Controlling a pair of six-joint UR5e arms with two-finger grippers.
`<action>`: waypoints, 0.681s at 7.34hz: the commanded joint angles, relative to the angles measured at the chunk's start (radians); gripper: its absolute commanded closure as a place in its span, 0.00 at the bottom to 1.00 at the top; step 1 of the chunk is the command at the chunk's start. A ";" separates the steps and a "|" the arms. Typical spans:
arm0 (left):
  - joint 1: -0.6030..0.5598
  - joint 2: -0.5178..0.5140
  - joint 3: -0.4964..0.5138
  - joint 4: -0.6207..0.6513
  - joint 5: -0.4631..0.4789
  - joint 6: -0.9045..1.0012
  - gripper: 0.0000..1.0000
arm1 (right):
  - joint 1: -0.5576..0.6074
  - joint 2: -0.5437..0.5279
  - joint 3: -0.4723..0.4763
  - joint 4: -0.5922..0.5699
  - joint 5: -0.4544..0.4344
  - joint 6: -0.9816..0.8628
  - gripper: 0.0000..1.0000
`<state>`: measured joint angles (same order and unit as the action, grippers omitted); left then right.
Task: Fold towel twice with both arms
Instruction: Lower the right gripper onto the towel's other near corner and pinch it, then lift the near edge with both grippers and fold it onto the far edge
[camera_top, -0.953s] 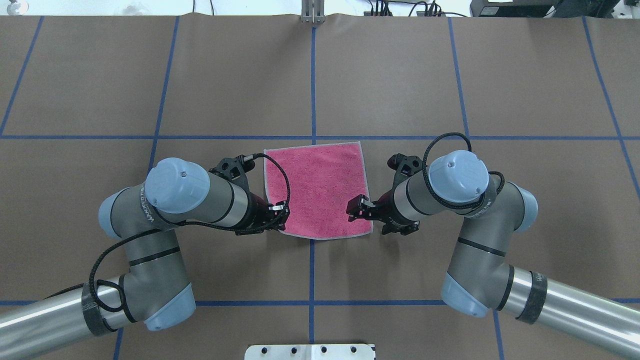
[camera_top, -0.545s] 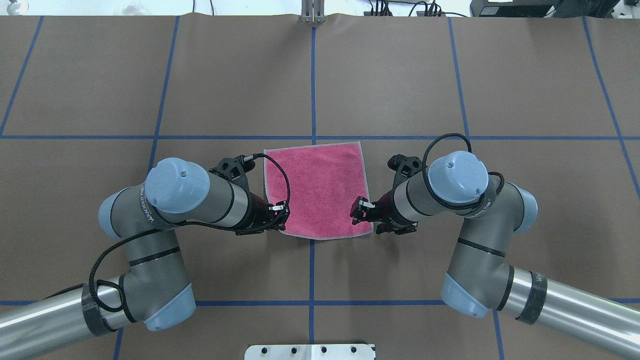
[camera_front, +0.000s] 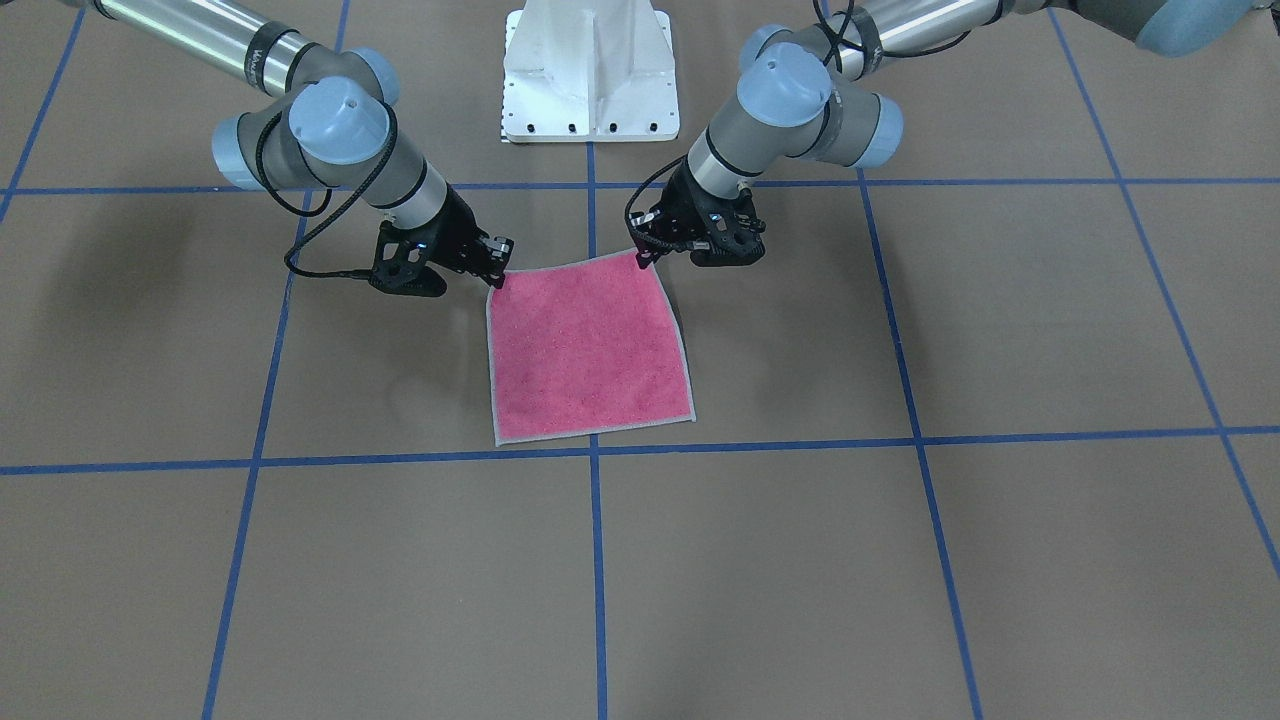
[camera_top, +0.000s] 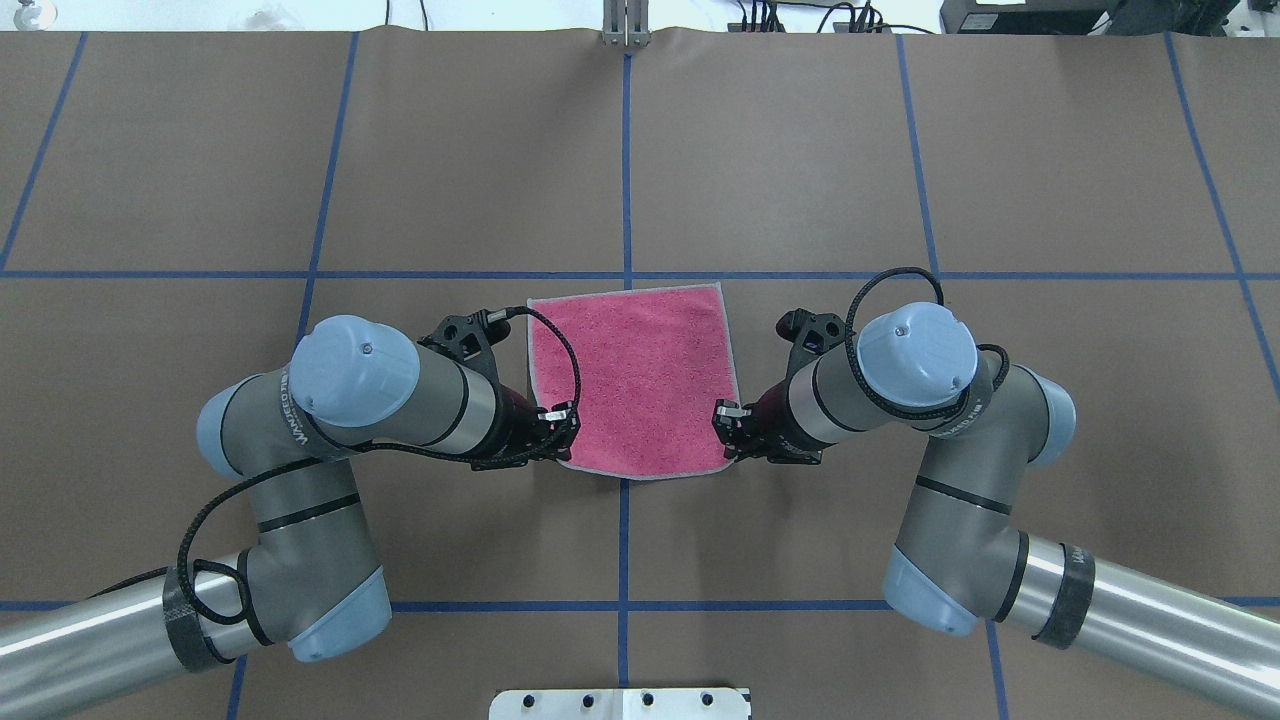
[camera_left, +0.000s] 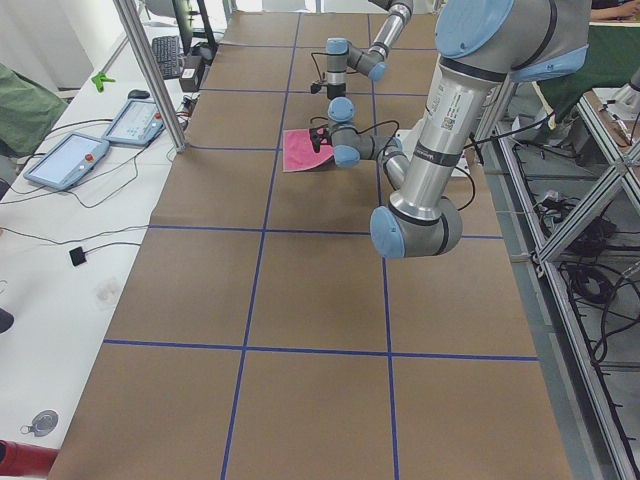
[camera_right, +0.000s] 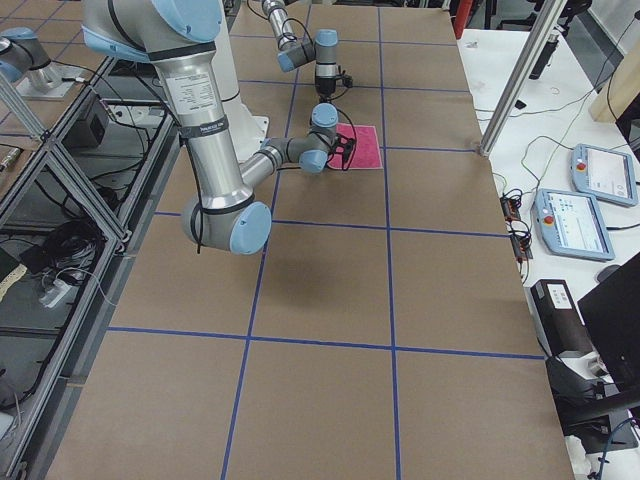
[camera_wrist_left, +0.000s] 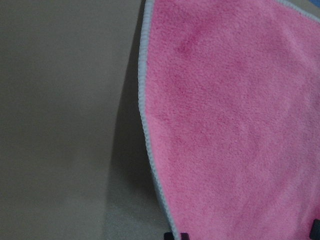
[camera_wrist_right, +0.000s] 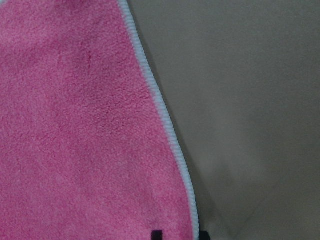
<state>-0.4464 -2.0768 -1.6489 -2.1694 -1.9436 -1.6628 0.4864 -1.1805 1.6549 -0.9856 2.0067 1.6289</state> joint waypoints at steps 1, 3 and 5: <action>0.000 -0.005 -0.006 -0.001 0.000 0.000 1.00 | 0.014 0.002 0.015 0.008 0.003 0.002 1.00; -0.026 -0.005 -0.011 0.000 -0.002 0.002 1.00 | 0.047 0.004 0.032 0.011 0.010 0.002 1.00; -0.072 -0.005 -0.005 0.005 -0.009 0.006 1.00 | 0.070 0.010 0.032 0.011 0.011 0.002 1.00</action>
<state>-0.4899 -2.0814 -1.6561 -2.1670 -1.9467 -1.6585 0.5412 -1.1740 1.6858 -0.9744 2.0165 1.6306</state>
